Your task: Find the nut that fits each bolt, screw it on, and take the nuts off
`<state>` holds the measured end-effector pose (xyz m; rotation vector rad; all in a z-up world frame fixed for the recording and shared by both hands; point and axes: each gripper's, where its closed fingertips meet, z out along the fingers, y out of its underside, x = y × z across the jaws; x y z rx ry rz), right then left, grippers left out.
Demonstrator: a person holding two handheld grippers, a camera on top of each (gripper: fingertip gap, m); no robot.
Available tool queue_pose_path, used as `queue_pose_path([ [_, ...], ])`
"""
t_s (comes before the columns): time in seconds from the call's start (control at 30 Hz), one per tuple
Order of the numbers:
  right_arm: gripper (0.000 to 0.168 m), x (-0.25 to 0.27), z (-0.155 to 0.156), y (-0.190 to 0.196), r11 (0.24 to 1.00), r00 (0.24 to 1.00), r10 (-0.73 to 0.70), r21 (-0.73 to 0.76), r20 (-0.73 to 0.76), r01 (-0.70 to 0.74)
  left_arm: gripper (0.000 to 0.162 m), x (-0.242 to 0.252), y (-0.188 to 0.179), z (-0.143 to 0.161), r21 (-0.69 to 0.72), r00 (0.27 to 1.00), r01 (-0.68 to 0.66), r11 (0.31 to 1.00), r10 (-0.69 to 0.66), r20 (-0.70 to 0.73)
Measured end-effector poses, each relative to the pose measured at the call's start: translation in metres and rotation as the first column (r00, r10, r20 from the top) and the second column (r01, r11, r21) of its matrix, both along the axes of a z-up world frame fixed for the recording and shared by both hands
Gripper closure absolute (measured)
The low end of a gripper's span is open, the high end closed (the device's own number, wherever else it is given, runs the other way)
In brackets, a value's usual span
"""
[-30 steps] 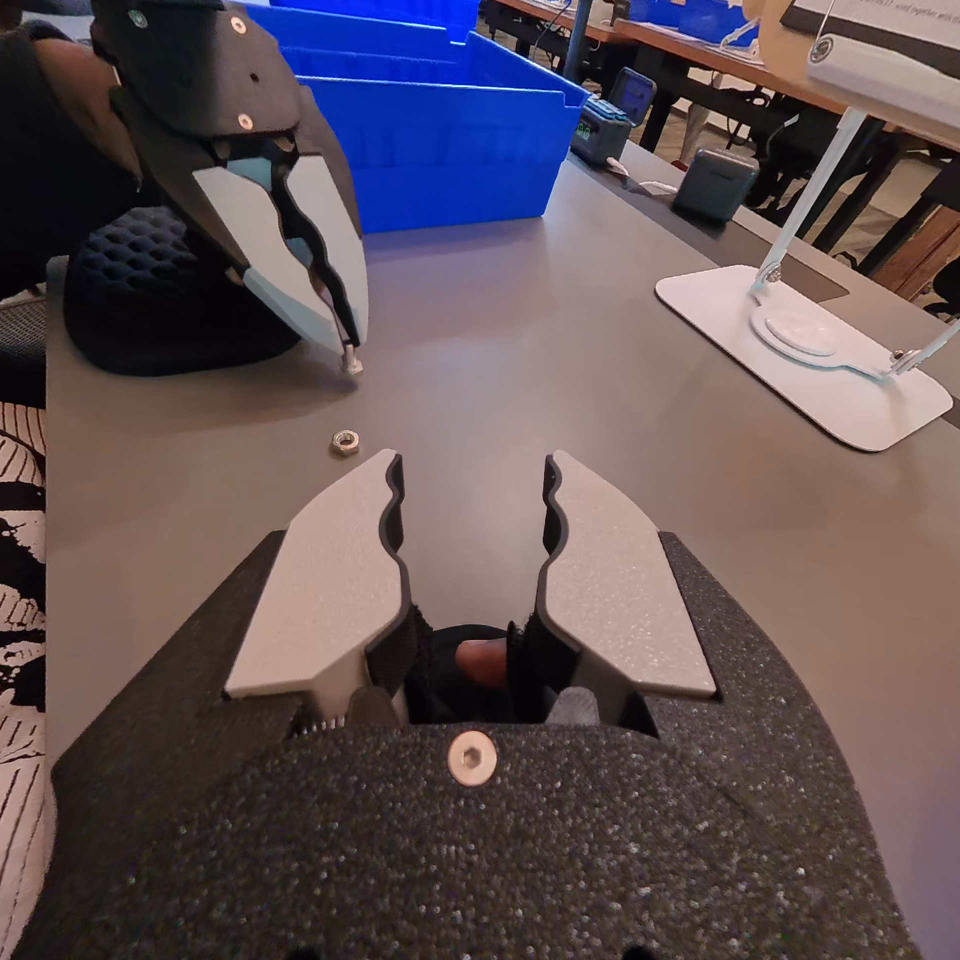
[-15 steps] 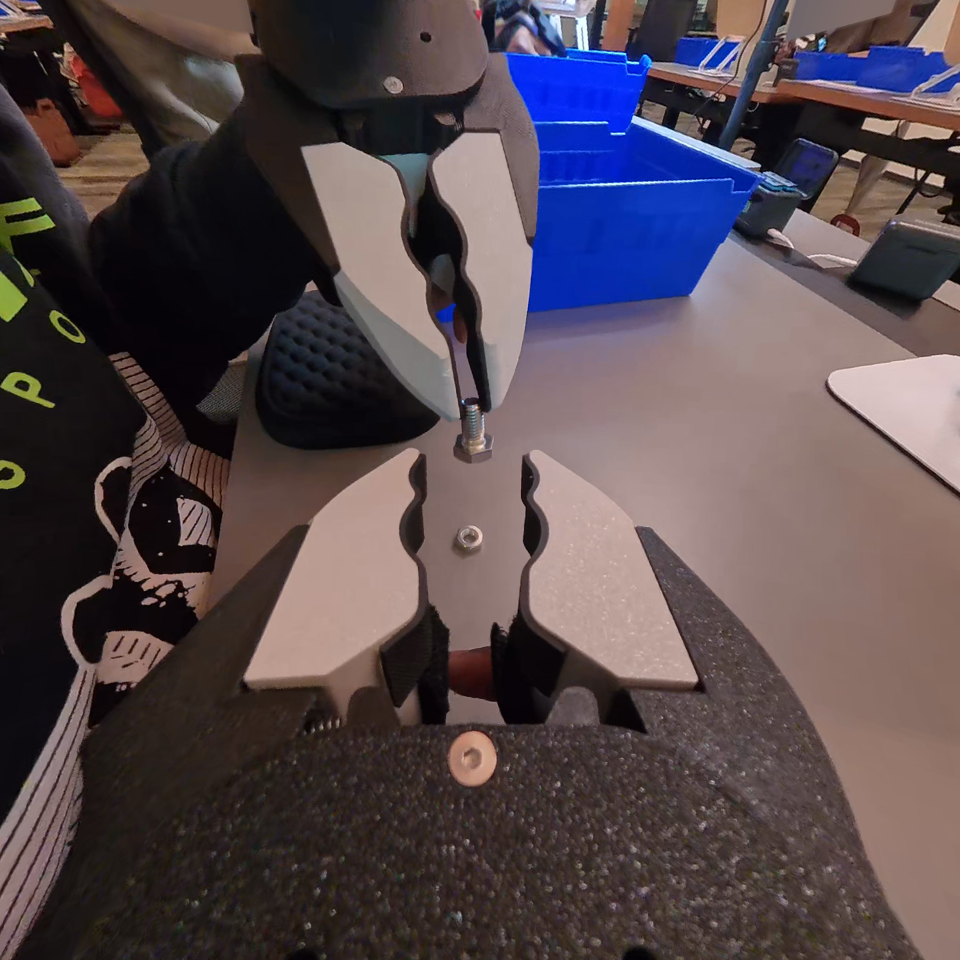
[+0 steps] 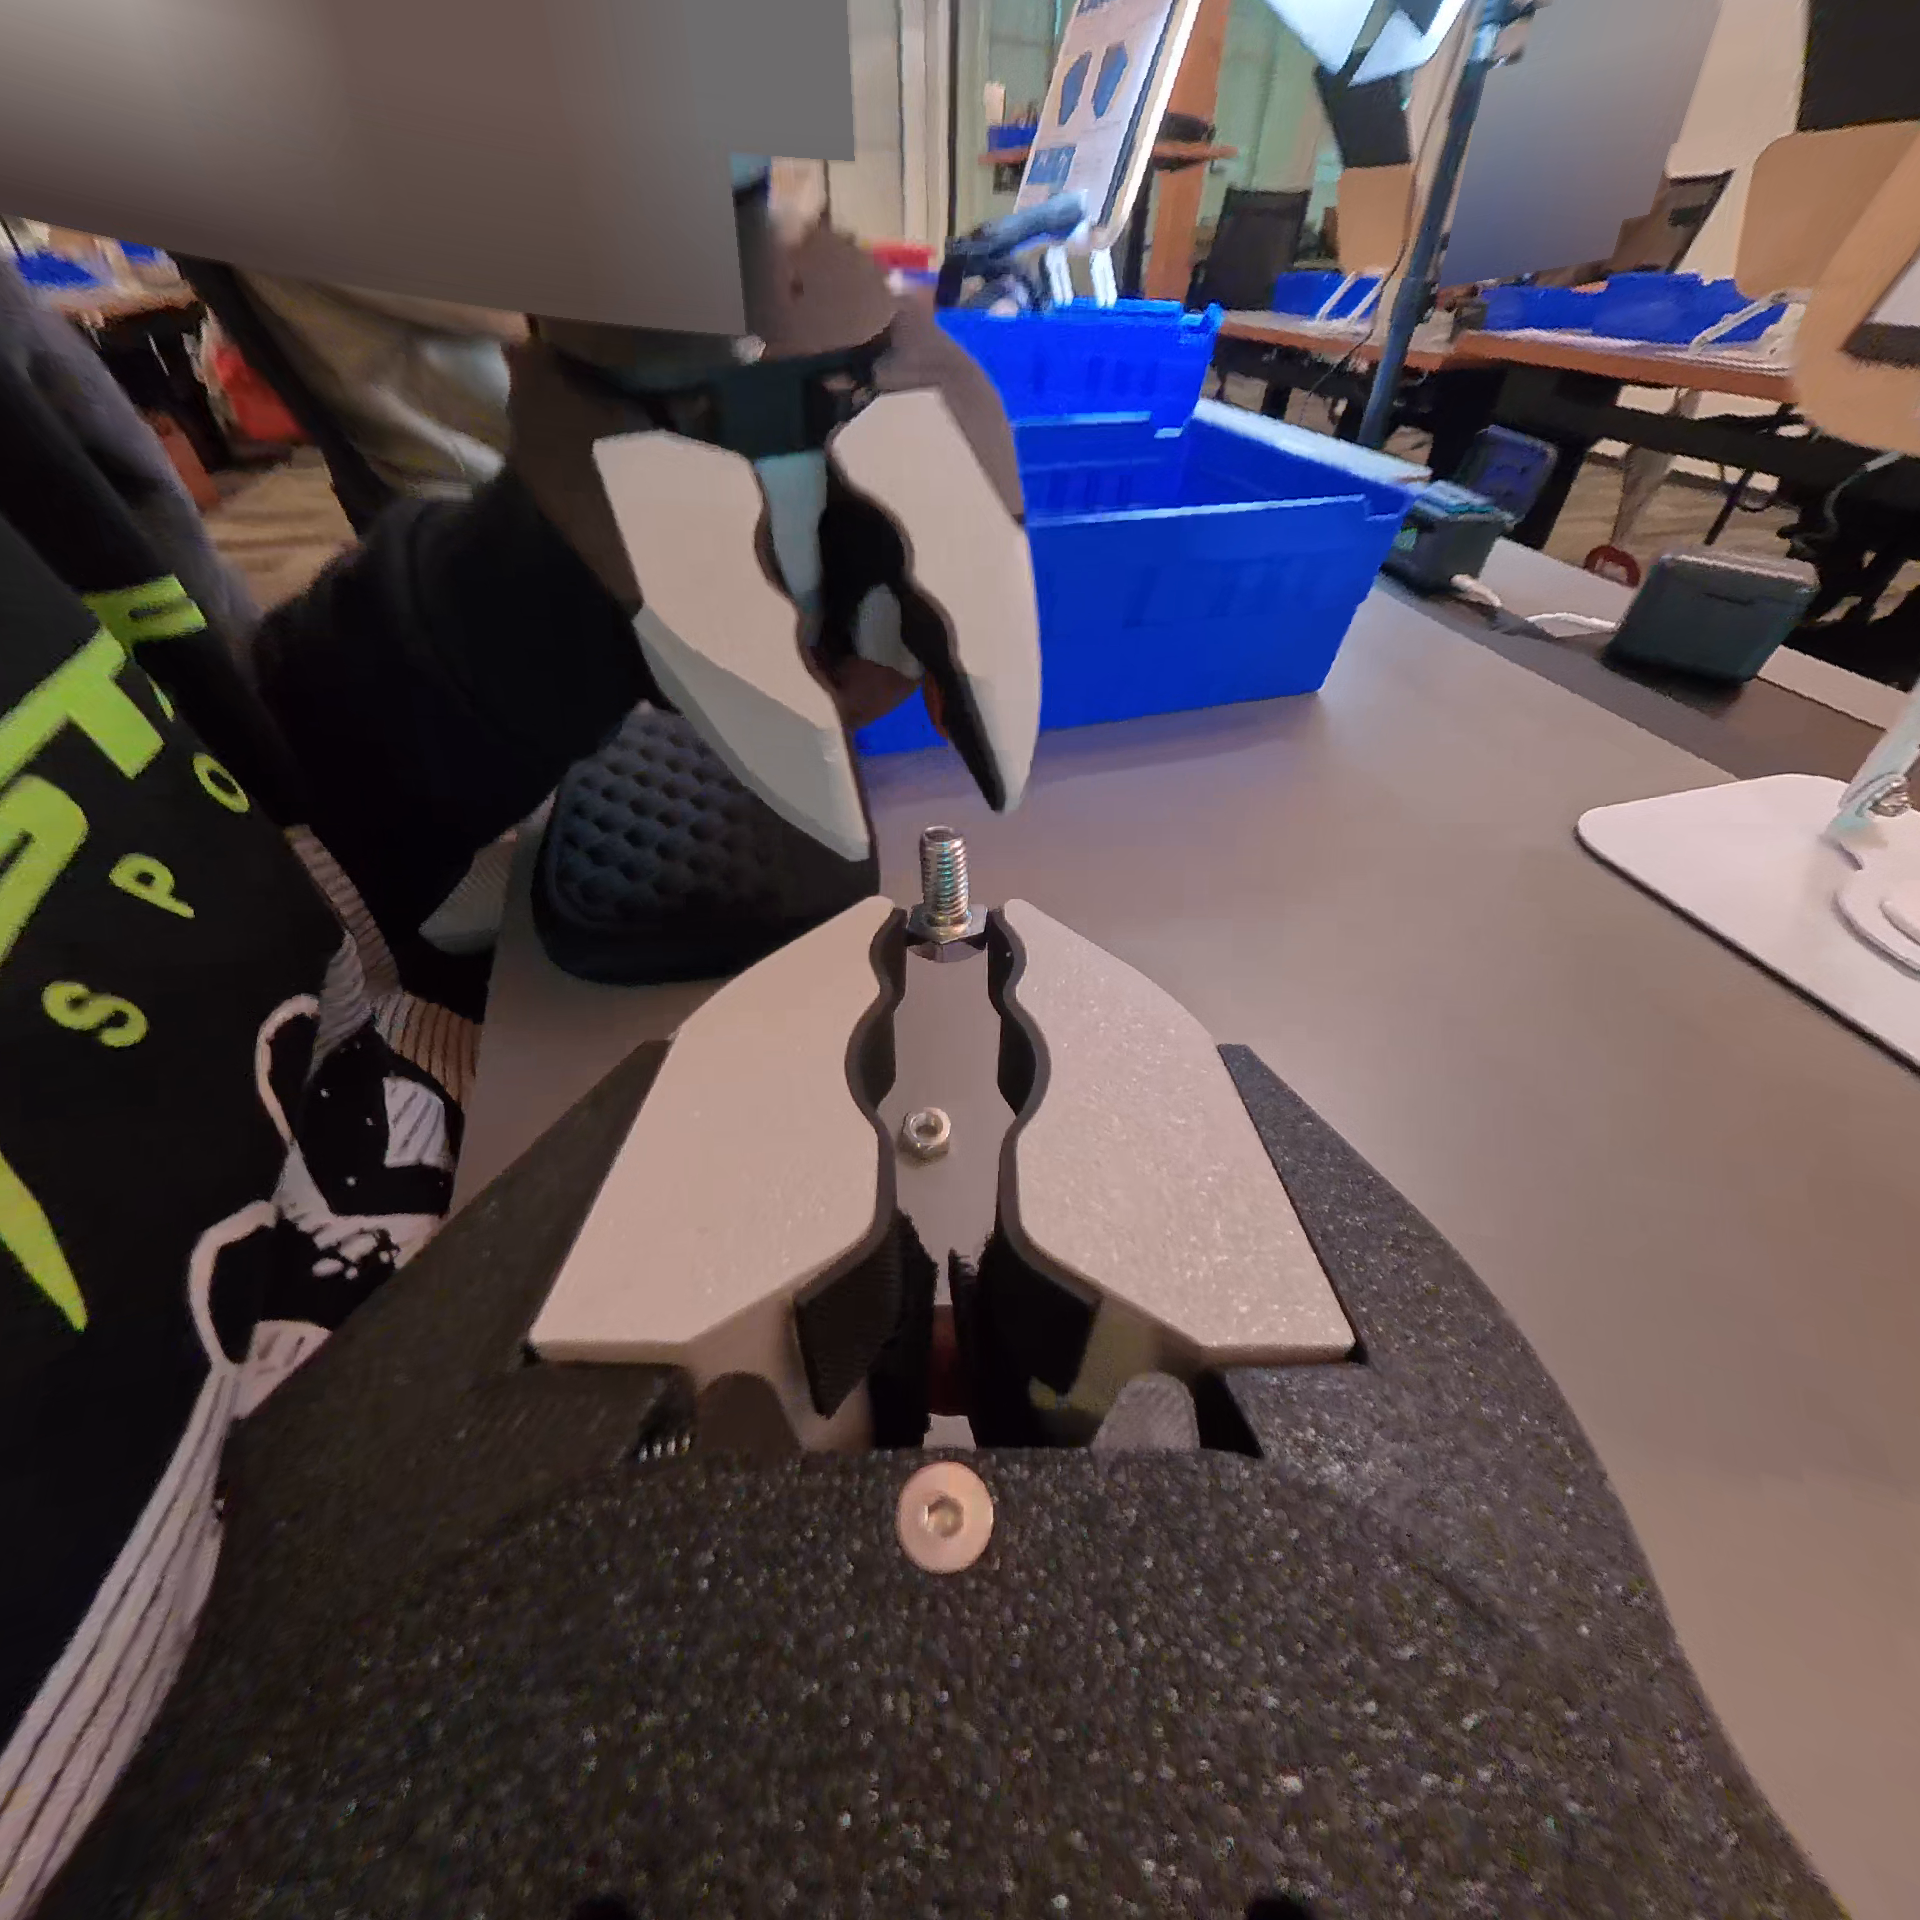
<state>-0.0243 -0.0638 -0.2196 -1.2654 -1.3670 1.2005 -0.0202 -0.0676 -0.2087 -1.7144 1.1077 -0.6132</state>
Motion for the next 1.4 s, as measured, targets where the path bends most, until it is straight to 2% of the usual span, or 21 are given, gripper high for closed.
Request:
queue_pose_path([
  [0.1,0.153,0.009,0.018,0.007,0.993,0.994,-0.015,-0.121,-0.107,0.002,0.132,-0.008,0.011,0.01,0.073,0.987,-0.113,0.991,0.104,0.121],
  [0.2,0.154,0.012,0.03,0.012,0.972,0.984,-0.037,-0.234,-0.174,-0.005,0.128,-0.006,0.019,0.02,0.215,0.952,-0.249,0.944,0.198,0.233],
  [0.27,0.154,0.012,0.038,0.015,0.95,0.975,-0.054,-0.311,-0.216,-0.017,0.126,-0.003,0.022,0.023,0.364,0.936,-0.329,0.871,0.251,0.245],
  [0.37,0.154,0.013,0.05,0.019,0.918,0.959,-0.079,-0.396,-0.273,-0.037,0.125,-0.004,0.024,0.034,0.549,0.901,-0.433,0.715,0.336,0.274],
  [0.57,0.154,0.005,0.066,0.022,0.864,0.93,-0.146,-0.501,-0.338,-0.046,0.125,-0.002,0.026,0.049,0.634,0.846,-0.529,0.565,0.415,0.336],
  [0.77,0.154,-0.008,0.075,0.02,0.686,0.877,-0.174,-0.694,-0.447,-0.218,0.134,0.0,0.03,0.058,0.701,0.819,-0.544,0.461,0.472,0.326],
  [0.83,0.154,-0.009,0.075,0.021,0.659,0.871,-0.176,-0.712,-0.459,-0.242,0.135,-0.002,0.031,0.059,0.699,0.812,-0.553,0.452,0.479,0.333],
  [1.03,0.154,-0.011,0.074,0.021,0.666,0.878,-0.171,-0.709,-0.446,-0.231,0.142,-0.005,0.029,0.06,0.697,0.804,-0.568,0.438,0.475,0.357],
  [1.17,0.154,-0.01,0.071,0.022,0.64,0.88,-0.165,-0.727,-0.446,-0.248,0.146,-0.004,0.029,0.059,0.653,0.812,-0.575,0.493,0.439,0.383],
  [1.33,0.154,-0.012,0.07,0.019,0.646,0.884,-0.161,-0.724,-0.439,-0.242,0.142,-0.006,0.032,0.057,0.639,0.801,-0.59,0.494,0.461,0.383],
  [1.4,0.154,-0.012,0.071,0.017,0.655,0.882,-0.149,-0.713,-0.446,-0.25,0.146,-0.006,0.03,0.058,0.639,0.807,-0.584,0.501,0.442,0.392],
])
